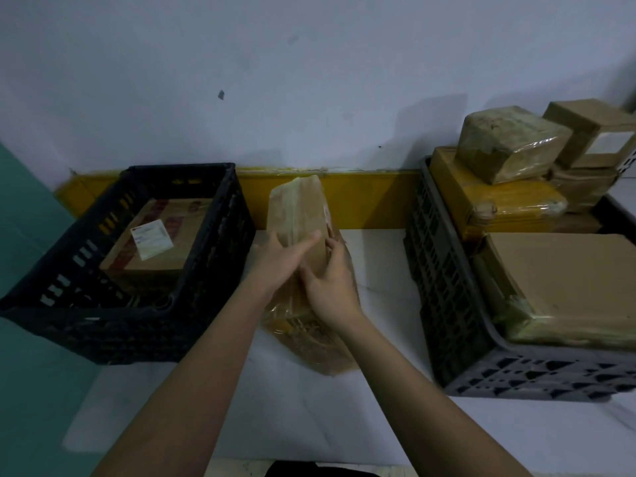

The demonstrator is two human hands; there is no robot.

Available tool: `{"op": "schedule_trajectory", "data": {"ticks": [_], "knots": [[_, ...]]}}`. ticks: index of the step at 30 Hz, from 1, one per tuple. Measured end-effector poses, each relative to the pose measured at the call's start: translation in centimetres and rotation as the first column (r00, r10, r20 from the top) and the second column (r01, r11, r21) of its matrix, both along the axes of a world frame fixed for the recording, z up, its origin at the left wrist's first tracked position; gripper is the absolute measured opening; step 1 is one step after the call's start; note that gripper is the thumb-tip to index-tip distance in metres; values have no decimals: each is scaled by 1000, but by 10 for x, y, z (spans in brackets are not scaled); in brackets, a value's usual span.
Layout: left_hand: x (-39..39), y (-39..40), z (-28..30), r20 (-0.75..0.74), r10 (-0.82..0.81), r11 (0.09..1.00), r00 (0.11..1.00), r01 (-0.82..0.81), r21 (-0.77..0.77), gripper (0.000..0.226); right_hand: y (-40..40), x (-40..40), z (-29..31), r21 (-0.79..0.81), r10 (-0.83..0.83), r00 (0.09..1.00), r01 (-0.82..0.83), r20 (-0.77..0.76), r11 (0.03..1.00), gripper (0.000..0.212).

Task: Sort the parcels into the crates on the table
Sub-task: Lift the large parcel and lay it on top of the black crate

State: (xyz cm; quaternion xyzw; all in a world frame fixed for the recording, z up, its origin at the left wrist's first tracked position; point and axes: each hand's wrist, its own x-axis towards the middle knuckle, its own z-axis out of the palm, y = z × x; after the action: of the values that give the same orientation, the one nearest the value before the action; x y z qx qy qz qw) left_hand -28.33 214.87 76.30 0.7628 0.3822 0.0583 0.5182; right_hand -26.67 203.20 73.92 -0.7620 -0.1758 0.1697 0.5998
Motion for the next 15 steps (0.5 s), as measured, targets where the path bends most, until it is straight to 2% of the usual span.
{"op": "schedule_trajectory", "data": {"ticks": [4, 6, 8, 11, 15], "knots": [[-7, 7, -11, -180, 55, 986, 982, -25, 165, 132, 5, -10, -2, -100, 255, 965, -249, 58, 963, 91], [-14, 17, -16, -206, 74, 985, 976, -40, 166, 140, 3, -13, -4, -137, 355, 933, -345, 57, 929, 98], [-23, 28, -22, -195, 124, 989, 973, -106, 102, 139, 0, -15, -9, -102, 458, 889, -457, -7, 884, 97], [-43, 40, -36, -98, 236, 970, 967, -241, -41, 124, -4, -19, -15, 12, 524, 834, -530, -172, 848, 78], [-72, 40, -49, 72, 303, 943, 950, -288, -167, 114, -1, -18, -19, 118, 431, 845, -416, -317, 902, 43]]}}
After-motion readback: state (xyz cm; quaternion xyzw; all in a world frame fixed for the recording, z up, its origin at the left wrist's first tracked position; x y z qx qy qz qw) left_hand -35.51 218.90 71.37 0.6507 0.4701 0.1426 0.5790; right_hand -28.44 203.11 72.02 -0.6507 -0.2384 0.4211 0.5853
